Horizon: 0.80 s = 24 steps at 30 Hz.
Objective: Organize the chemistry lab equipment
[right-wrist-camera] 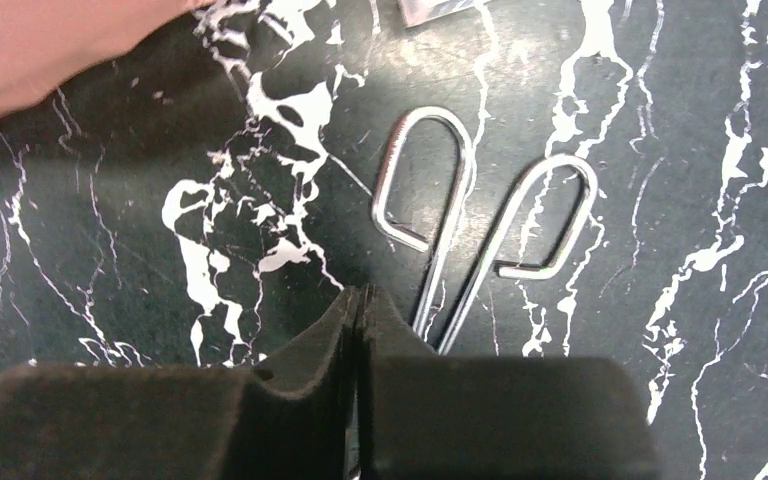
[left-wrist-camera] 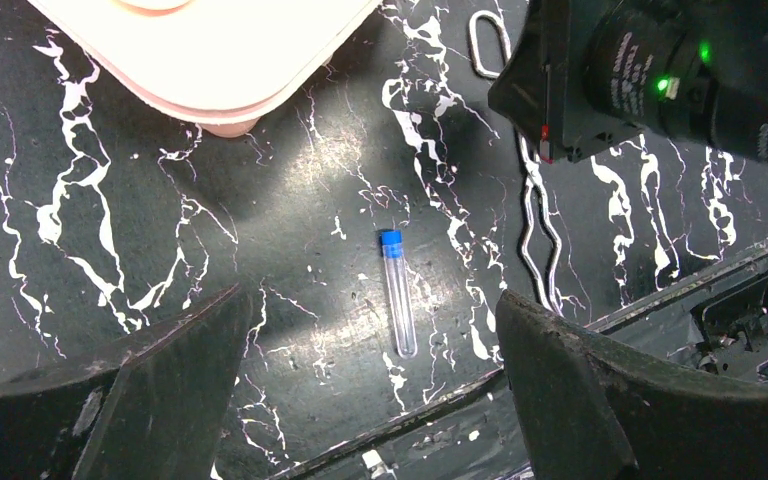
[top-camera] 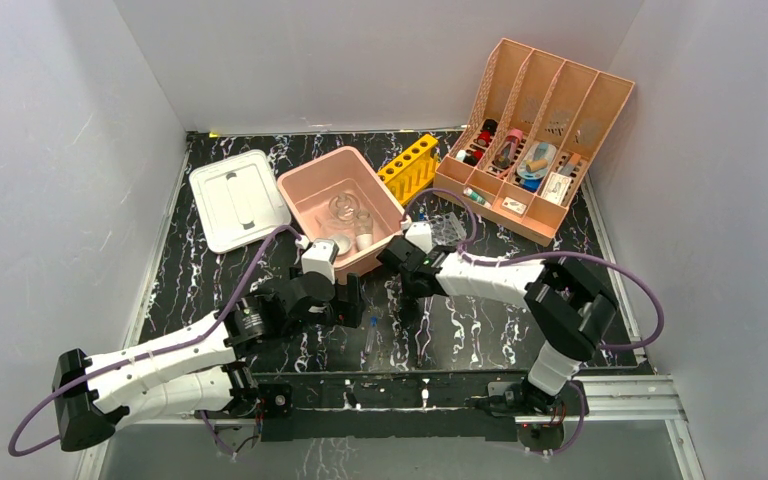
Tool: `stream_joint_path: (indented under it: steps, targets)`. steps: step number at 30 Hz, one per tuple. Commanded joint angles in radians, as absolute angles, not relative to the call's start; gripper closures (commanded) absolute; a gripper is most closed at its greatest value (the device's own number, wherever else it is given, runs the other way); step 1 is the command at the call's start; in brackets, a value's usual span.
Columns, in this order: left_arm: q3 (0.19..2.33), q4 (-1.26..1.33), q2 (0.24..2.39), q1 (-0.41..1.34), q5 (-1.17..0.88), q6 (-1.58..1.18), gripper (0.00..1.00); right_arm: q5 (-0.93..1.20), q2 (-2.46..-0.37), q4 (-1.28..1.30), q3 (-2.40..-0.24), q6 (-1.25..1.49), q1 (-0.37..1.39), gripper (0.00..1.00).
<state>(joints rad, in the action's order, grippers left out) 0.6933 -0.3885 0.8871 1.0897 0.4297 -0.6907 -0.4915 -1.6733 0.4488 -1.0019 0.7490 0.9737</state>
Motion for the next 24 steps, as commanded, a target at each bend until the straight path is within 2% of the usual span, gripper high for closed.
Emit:
stream_joint_path:
  steps: [1,5,6,9,11,13,16,20,24]
  targets:
    - [0.691,-0.375,0.882,1.094,0.441,-0.681,0.09,-0.538,-1.597,0.494,-1.056,0.717,0.945,0.92]
    - [0.687,-0.364,0.888,1.094,0.433,-0.683,0.09,-0.537,-1.559,0.494,-1.056,0.694,0.922,0.91]
    - [0.687,-0.36,0.89,1.094,0.432,-0.683,0.08,-0.534,-1.557,0.5,-1.054,0.692,0.916,0.87]
    - [0.692,-0.346,0.897,1.095,0.416,-0.674,0.07,-0.509,-1.534,0.521,-1.038,0.701,0.911,0.68]
    - [0.689,-0.313,0.905,1.094,0.374,-0.641,0.05,-0.481,-1.496,0.506,-1.0,0.712,0.91,0.59]
    - [0.681,-0.234,0.921,1.094,0.244,-0.559,0.08,-0.468,-1.453,0.489,-0.955,0.725,0.911,0.54]
    - [0.674,-0.135,0.991,1.111,0.076,-0.494,0.12,-0.476,-1.407,0.478,-0.909,0.728,0.901,0.5]
    - [0.779,-0.198,1.198,1.194,0.129,-0.473,0.05,-0.475,-1.385,0.498,-0.904,0.723,0.868,0.48]
    - [0.881,-0.251,1.358,1.252,0.181,-0.498,0.05,-0.519,-1.317,0.523,-0.889,0.727,0.82,0.48]
